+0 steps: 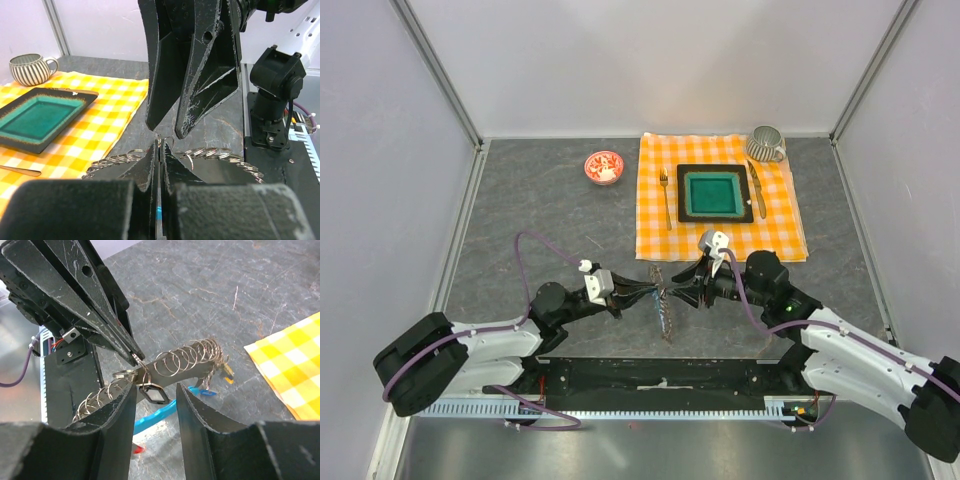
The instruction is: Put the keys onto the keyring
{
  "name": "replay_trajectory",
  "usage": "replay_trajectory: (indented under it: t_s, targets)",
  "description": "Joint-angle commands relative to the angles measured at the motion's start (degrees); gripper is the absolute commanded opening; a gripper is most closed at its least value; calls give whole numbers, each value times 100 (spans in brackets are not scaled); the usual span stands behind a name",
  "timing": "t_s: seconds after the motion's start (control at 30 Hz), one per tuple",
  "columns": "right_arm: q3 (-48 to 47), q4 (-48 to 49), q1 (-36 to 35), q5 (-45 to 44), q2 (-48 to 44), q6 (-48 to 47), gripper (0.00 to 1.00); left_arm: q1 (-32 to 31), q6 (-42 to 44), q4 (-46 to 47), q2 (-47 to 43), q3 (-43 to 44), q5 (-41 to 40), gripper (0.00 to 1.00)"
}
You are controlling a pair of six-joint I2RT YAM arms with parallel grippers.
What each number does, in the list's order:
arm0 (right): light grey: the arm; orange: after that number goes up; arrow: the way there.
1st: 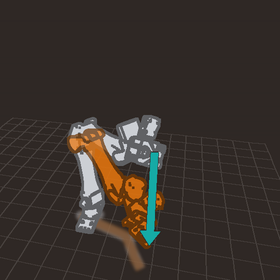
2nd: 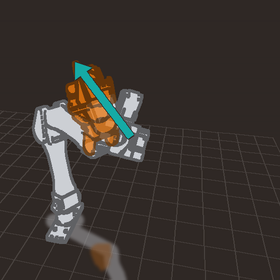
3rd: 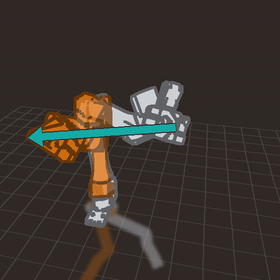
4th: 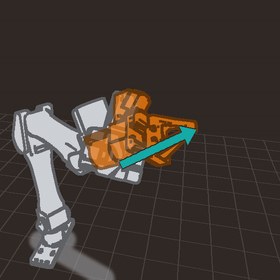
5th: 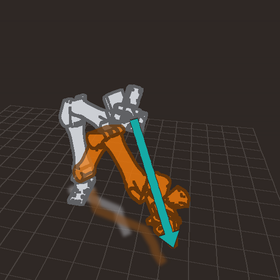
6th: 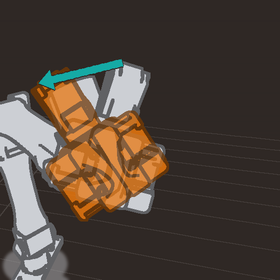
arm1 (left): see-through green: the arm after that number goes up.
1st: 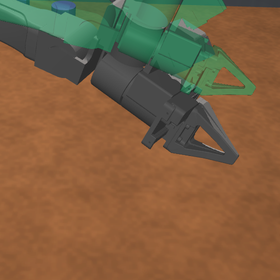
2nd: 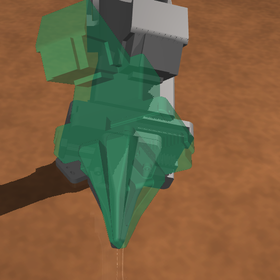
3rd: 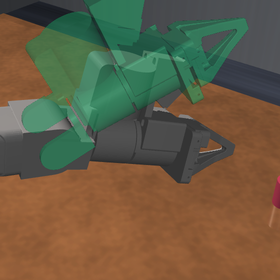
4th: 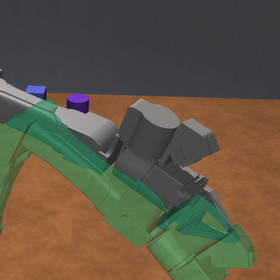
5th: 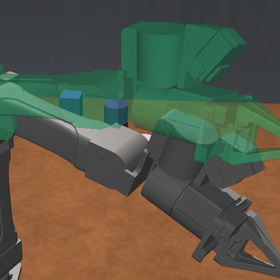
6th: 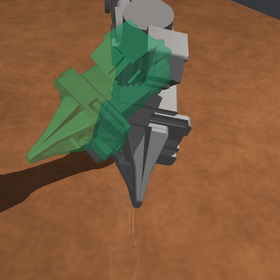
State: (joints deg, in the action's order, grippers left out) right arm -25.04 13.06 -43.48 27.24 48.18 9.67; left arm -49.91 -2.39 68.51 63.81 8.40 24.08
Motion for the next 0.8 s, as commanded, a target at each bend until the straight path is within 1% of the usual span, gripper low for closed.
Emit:
replay_trajectory:
  t_s: [0.0, 0.23, 0.33, 0.5, 0.53, 0.57, 0.63, 0.67, 0.77]
  targets:
    - [8, 575, -2, 9, 42, -88, 45, -19, -86, 681, -97, 153, -166, 2]
    - [-10, 505, -29, 26, 297, -308, 44, -10, -33, 725, -9, 170, -193, 2]
    - [77, 548, -46, 44, 314, -299, 41, -19, -51, 857, 52, 135, -193, 2]
    - [131, 627, -81, 44, 349, -273, 33, -19, -95, 1147, 263, 56, -193, 2]
    - [131, 636, -90, 44, 384, -273, 31, -19, -112, 1208, 281, 47, -184, 2]
    - [131, 654, -90, 44, 393, -273, 26, -10, -112, 1235, 272, 39, -175, 2]
    - [139, 707, -108, 53, 420, -273, 21, -19, -121, 1279, 307, 39, -166, 2]
    - [139, 707, -116, 53, 429, -273, 13, -10, -112, 1288, 299, 39, -166, 2]
    - [113, 715, -151, 62, 446, -282, 0, -10, -112, 1323, 272, 21, -193, 2]
